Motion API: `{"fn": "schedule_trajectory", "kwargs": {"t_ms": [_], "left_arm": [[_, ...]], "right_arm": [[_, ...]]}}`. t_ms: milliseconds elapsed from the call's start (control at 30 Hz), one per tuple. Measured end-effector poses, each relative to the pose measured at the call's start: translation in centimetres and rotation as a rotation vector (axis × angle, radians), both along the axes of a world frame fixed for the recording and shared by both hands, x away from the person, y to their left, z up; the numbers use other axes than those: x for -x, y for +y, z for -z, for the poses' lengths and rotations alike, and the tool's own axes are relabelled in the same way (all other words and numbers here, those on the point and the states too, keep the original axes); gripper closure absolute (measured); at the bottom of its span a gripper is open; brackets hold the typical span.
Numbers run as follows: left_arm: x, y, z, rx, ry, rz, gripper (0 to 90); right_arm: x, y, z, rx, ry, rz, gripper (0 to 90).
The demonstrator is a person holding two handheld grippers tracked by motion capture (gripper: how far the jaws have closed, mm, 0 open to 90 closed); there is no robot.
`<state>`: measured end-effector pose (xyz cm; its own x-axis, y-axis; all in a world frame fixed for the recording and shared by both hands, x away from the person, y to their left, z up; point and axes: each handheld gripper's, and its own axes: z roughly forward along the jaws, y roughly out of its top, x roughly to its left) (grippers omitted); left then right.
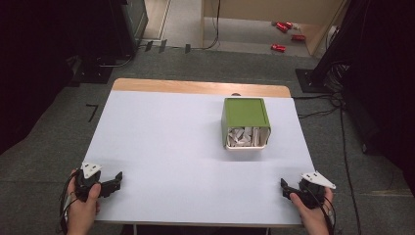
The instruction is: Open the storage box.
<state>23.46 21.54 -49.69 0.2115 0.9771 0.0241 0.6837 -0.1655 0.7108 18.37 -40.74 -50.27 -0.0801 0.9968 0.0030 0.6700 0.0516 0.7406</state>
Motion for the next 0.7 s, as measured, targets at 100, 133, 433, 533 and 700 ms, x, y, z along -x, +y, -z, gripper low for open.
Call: {"fn": "schedule_trajectory", "kwargs": {"t_ms": [100,133,433,533,700], "left_arm": [[0.0,0.0,0.0,0.0,0.0,0.0,12.7],[0.0,0.0,0.0,0.0,0.0,0.0,12.7],[0.0,0.0,0.0,0.001,-0.001,0.0,12.7],[0.0,0.0,0.0,0.0,-0.001,0.0,12.7],[0.0,0.0,0.0,0.002,0.004,0.0,12.7]], "right_arm": [[0.1,0.0,-0.1,-0.006,-0.004,-0.006,18.3],[0.1,0.0,-0.1,-0.006,-0.004,-0.006,18.3],[0.2,-0.5,-0.6,-0.058,-0.028,0.011,18.6],[0.2,-0.6,-0.7,-0.053,-0.033,0.009,18.6],[-0.1,-0.9,-1.3,-0.059,-0.044,0.018,19.7]]}}
